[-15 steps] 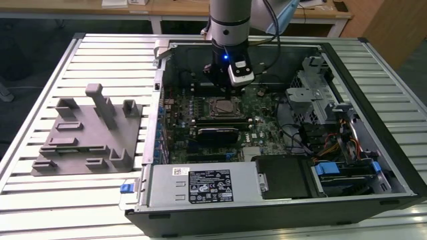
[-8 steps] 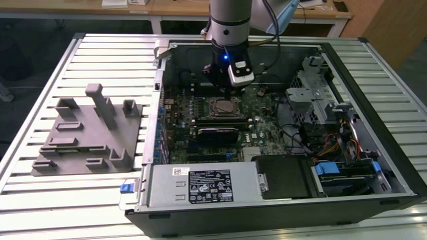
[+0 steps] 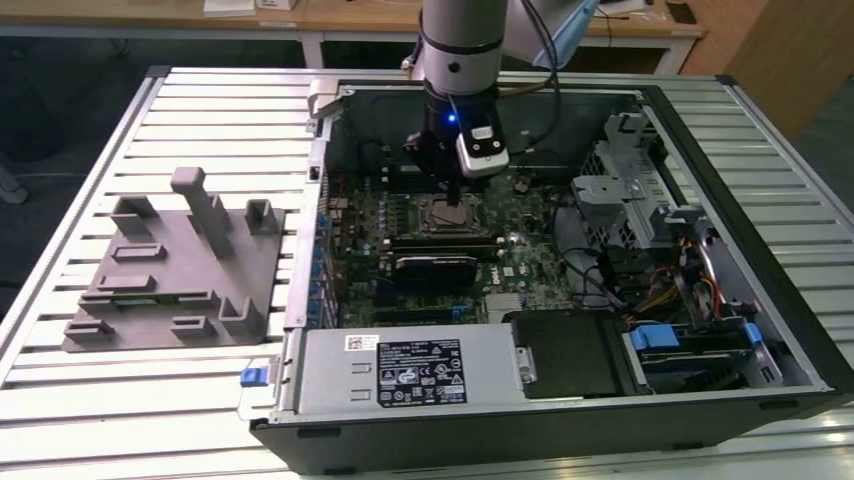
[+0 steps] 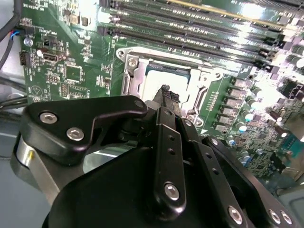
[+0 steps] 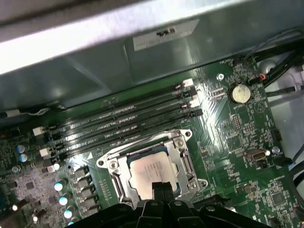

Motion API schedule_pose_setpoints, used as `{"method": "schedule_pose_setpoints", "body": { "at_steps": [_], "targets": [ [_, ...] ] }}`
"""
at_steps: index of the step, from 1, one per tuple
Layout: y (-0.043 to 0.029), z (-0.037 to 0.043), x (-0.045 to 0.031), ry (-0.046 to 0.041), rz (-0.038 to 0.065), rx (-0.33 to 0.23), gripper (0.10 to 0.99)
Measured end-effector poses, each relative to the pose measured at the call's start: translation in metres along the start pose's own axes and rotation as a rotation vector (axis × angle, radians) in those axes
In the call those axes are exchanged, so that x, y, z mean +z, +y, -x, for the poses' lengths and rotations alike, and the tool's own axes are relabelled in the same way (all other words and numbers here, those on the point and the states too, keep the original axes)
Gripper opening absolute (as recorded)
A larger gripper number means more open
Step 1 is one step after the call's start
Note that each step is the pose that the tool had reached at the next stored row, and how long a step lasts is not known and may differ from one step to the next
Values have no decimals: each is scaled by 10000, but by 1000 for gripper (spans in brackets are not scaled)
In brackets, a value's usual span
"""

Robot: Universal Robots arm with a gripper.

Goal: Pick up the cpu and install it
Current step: 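Install the first cpu locking lever, then install the second cpu locking lever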

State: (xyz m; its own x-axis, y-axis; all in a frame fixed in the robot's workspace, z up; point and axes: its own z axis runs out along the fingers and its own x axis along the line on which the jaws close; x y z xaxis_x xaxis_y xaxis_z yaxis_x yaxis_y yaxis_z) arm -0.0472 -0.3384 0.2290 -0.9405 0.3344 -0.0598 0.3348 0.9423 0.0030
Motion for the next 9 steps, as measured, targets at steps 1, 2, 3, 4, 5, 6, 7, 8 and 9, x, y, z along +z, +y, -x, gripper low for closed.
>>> {"method": "schedule_pose_setpoints", "body": {
  "at_steps": [1,2,3,4,5,6,7,8,9],
  "targets": [
    [-6,2,0,7,-22,-1,106],
    [-9,3,1,9,-34,-2,106],
    [-9,3,0,8,-39,-2,106],
    [-9,3,0,7,-40,-1,106],
    [-10,3,0,7,-42,-2,106],
    [-10,3,0,7,-43,-3,106],
    [-10,3,0,6,-43,-3,106],
    [-10,3,0,6,-43,-3,106],
    [-10,3,0,7,-44,-3,106]
  ]
}}
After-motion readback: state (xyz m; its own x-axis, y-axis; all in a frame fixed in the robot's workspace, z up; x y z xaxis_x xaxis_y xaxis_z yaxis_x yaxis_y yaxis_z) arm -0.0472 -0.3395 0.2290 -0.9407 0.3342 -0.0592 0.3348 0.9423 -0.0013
